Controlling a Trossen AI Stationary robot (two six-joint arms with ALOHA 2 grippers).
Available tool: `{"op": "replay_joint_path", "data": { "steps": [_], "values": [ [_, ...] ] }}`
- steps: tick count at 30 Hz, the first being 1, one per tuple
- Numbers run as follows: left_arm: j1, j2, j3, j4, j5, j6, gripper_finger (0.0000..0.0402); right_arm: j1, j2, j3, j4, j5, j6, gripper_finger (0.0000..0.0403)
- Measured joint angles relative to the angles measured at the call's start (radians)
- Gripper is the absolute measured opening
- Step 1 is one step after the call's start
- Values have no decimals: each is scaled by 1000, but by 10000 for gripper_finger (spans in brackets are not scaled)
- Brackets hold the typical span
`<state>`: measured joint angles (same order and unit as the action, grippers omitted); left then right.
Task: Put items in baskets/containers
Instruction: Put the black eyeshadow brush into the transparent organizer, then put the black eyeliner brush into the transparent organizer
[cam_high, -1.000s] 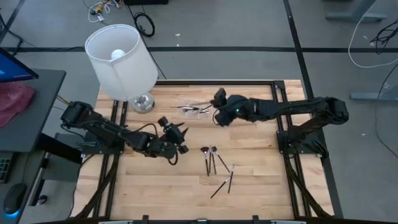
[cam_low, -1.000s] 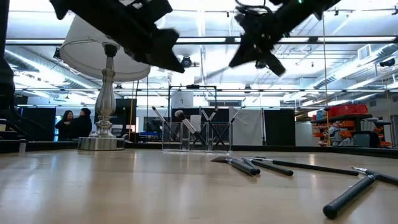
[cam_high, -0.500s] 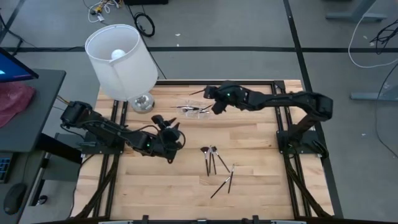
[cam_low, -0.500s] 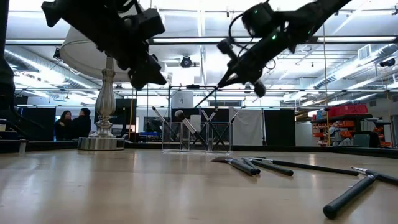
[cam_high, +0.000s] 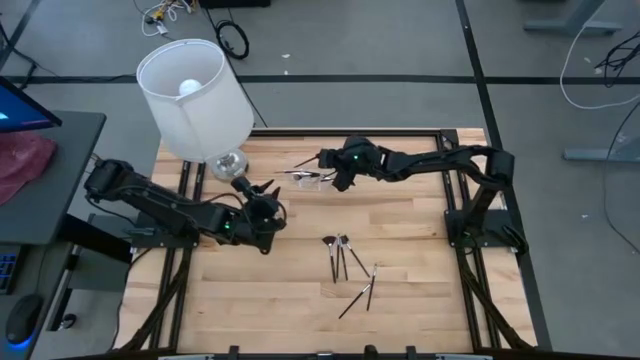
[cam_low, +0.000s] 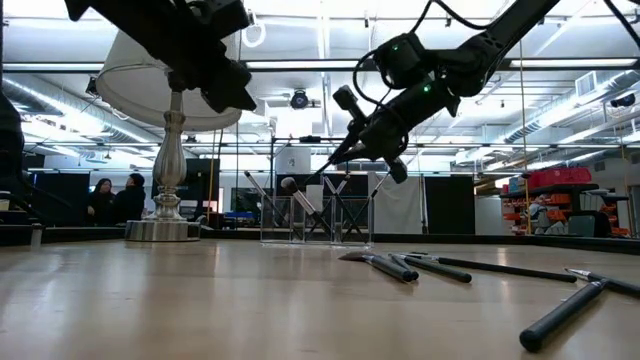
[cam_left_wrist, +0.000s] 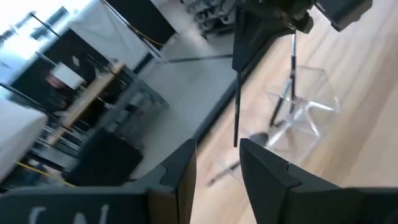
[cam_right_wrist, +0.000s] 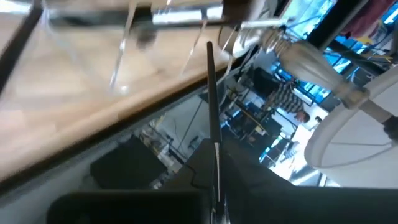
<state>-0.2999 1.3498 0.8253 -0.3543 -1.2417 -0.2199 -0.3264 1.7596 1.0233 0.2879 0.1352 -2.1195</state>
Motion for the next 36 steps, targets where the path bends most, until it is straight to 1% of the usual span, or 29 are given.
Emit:
{"op": "replay_joint_path", "data": {
  "steps": [4,8,12,22,27,32,34,36],
  "values": [
    [13,-39,0,-62,58,-68,126,0,14,0,9,-40,14,18],
    [22,-43,0,-78,61,-89,126,0,13,0,10,-72,21,23],
    [22,-41,0,-79,77,-91,126,0,13,0,10,-74,25,32],
    [22,-41,0,-77,84,-92,126,1,13,0,14,-74,69,73],
    [22,-41,0,-77,84,-92,126,1,13,0,64,-74,73,98],
    [22,-41,0,-77,84,-92,126,1,13,0,169,-75,188,120],
    [22,-41,0,-77,84,-92,126,1,13,0,210,-74,269,126],
    [22,-41,0,-77,84,-92,126,3,13,0,234,-68,390,129]
  ]
}}
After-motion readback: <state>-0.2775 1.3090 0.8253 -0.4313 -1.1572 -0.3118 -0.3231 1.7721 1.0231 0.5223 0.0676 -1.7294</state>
